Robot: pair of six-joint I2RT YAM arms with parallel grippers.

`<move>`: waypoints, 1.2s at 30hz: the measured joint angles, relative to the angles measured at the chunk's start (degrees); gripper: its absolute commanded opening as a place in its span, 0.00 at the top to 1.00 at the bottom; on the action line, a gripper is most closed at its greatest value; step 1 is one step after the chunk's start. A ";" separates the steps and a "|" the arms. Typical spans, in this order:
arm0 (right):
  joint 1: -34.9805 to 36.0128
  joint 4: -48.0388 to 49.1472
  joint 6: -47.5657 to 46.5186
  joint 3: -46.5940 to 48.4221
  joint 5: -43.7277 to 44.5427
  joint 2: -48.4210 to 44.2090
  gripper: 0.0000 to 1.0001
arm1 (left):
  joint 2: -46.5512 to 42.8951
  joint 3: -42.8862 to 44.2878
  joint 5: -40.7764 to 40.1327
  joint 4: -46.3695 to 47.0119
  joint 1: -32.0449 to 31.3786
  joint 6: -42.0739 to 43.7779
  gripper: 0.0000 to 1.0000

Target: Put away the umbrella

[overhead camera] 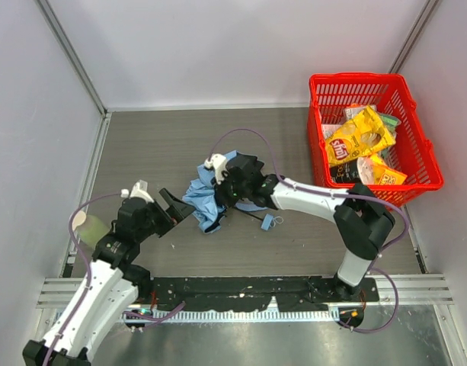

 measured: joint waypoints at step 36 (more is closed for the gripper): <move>-14.49 5.53 19.02 1.29 -15.87 9.44 0.99 | 39.63 -10.69 4.39 46.86 0.00 -18.16 0.43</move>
